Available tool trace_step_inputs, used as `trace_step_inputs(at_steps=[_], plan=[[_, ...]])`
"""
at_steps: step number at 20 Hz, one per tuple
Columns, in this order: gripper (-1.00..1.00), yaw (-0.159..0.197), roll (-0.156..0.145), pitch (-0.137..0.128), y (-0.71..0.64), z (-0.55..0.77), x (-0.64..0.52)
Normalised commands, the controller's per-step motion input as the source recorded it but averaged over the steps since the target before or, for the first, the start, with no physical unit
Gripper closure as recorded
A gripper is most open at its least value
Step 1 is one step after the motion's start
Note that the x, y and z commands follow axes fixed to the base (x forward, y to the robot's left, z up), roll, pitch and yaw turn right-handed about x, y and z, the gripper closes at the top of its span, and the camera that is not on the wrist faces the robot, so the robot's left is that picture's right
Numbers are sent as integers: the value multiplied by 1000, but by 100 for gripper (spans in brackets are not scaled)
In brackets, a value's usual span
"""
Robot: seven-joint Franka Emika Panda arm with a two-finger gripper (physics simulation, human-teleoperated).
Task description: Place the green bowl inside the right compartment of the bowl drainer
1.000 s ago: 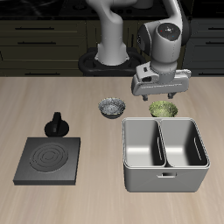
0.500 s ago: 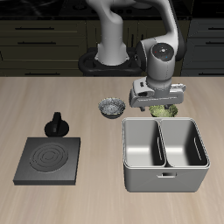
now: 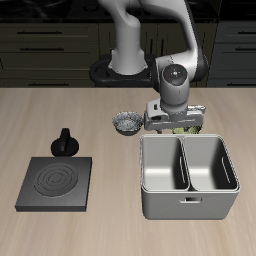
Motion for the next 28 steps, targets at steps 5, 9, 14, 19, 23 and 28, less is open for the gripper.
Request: trace_step_inputs(at_steps=[5,9,14,19,23,28], plan=[[100,-12,14,21,-15,-37,-131],[100,-18,13,-49,-73,298,-55],[100,11,-7,-51,-124,326,31],[100,19,-4,-77,-127,564,72],[100,26,-20,-73,-117,557,62],[100,10,-21,-94,-143,692,-8]])
